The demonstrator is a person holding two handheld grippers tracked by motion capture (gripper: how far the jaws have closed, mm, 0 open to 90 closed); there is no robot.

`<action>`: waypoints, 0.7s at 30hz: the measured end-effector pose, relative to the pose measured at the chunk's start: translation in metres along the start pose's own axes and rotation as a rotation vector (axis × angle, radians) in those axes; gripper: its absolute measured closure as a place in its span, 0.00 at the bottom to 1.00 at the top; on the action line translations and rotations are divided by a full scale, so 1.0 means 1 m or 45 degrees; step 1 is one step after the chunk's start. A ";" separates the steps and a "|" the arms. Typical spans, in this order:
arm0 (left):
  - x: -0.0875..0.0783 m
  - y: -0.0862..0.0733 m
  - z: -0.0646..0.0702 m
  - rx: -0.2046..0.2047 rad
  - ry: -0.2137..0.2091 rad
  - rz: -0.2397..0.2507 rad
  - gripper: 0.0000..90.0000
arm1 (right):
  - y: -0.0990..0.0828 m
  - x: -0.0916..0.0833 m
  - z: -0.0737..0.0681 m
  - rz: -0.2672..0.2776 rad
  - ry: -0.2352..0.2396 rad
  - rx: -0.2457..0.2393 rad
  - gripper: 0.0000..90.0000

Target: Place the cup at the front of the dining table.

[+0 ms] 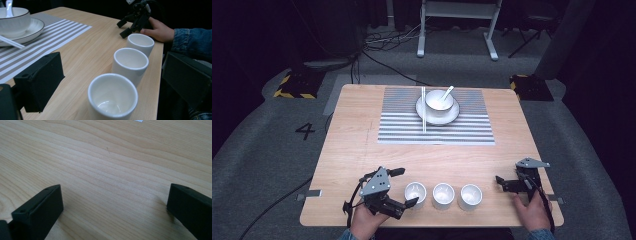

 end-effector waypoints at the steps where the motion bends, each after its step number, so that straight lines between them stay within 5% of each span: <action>1: 0.000 0.000 0.000 0.000 0.000 0.000 0.04 | 0.000 0.000 0.000 0.000 0.000 0.000 0.01; 14: 0.026 -0.005 0.002 -0.019 -0.090 -0.001 0.06 | 0.000 0.000 0.000 0.001 -0.001 -0.002 0.01; 21: 0.036 -0.023 -0.003 -0.028 -0.064 -0.103 0.15 | 0.000 0.000 0.000 0.001 -0.002 -0.003 0.01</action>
Point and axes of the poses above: each handheld gripper's, and its own axes: x roughly forward along the jaws, y roughly out of its top, z roughly to its right, the point moved 6 cm from there along x, roughly forward along the jaws, and after that the axes turned 6 degrees about -z, right-handed, at the moved point
